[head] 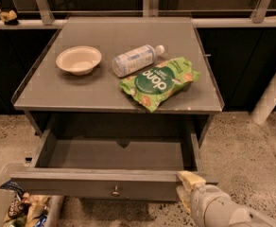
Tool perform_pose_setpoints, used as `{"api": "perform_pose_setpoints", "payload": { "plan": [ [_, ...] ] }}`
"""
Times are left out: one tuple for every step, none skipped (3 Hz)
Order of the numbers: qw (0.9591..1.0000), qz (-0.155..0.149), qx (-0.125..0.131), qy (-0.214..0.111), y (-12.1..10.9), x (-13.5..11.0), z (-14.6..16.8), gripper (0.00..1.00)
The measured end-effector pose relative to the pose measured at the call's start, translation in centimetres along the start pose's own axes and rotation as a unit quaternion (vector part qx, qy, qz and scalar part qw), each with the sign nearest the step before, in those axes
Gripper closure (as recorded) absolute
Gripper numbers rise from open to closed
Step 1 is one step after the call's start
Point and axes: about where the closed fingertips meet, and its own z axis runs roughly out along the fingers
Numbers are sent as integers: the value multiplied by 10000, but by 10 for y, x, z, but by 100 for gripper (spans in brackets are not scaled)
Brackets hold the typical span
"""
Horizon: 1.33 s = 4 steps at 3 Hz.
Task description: Open top drawer
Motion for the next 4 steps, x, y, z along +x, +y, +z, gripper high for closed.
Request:
{"api": "perform_pose_setpoints", "payload": {
  "plan": [
    [10000,7,-58,39,19,0,-3,100],
    [10000,7,-58,39,15,-1,-6,100],
    [10000,8,-57,40,15,-1,-7,82],
    [10000,7,-57,40,15,-1,-7,59]
  ]
}}
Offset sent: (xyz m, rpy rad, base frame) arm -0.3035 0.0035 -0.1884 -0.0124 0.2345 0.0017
